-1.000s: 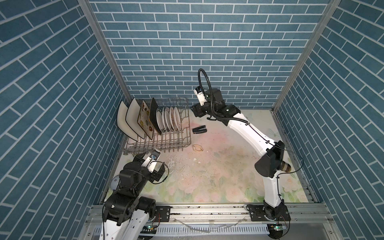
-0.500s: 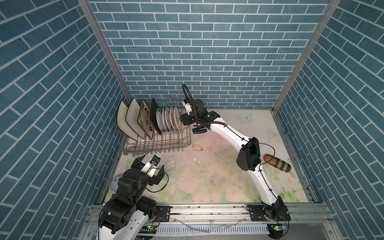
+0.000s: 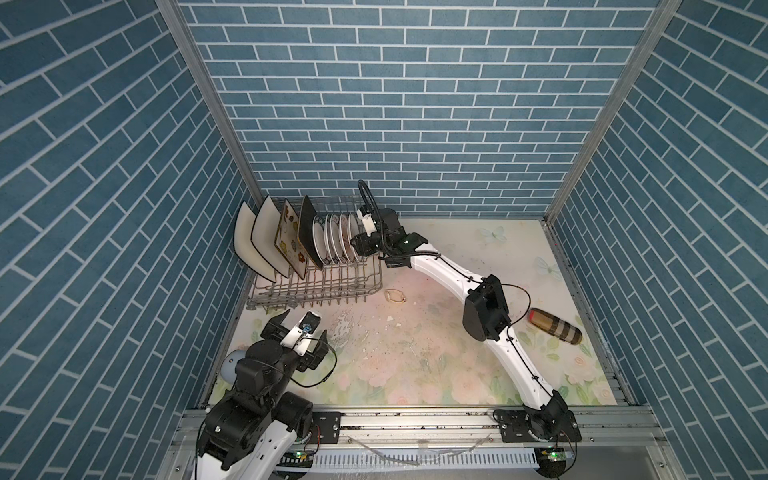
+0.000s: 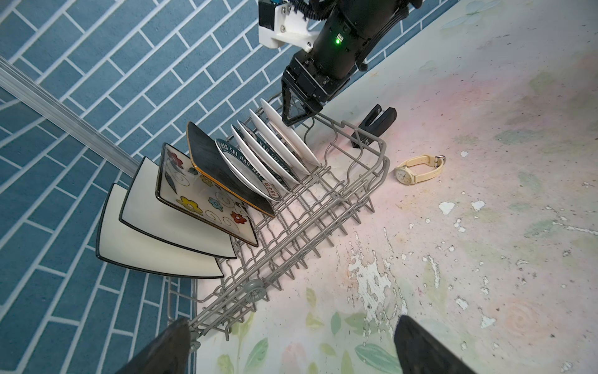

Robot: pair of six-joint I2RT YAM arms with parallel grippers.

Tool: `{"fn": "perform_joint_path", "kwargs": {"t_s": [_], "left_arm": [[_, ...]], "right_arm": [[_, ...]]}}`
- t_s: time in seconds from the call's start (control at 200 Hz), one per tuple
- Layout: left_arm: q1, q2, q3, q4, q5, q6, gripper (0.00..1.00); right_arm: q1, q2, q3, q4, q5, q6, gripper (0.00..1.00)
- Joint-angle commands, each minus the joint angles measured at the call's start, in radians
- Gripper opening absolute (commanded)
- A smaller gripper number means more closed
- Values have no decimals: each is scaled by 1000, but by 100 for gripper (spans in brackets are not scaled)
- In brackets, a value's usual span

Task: Unload the plates from the dish rack
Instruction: Pick up the plate from the dish rack.

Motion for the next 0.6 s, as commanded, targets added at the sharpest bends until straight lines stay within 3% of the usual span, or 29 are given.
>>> {"fn": "perform_joint_path", "kwargs": {"t_s": [0.0,0.595], "left_arm": [[-7,-11,-11,12,-9,6,99],[-6,7,-12,13,-9,8,99]], "right_arm": [[7,26,54,66,1,11,61],[9,126,134,99,65,10,35]]}}
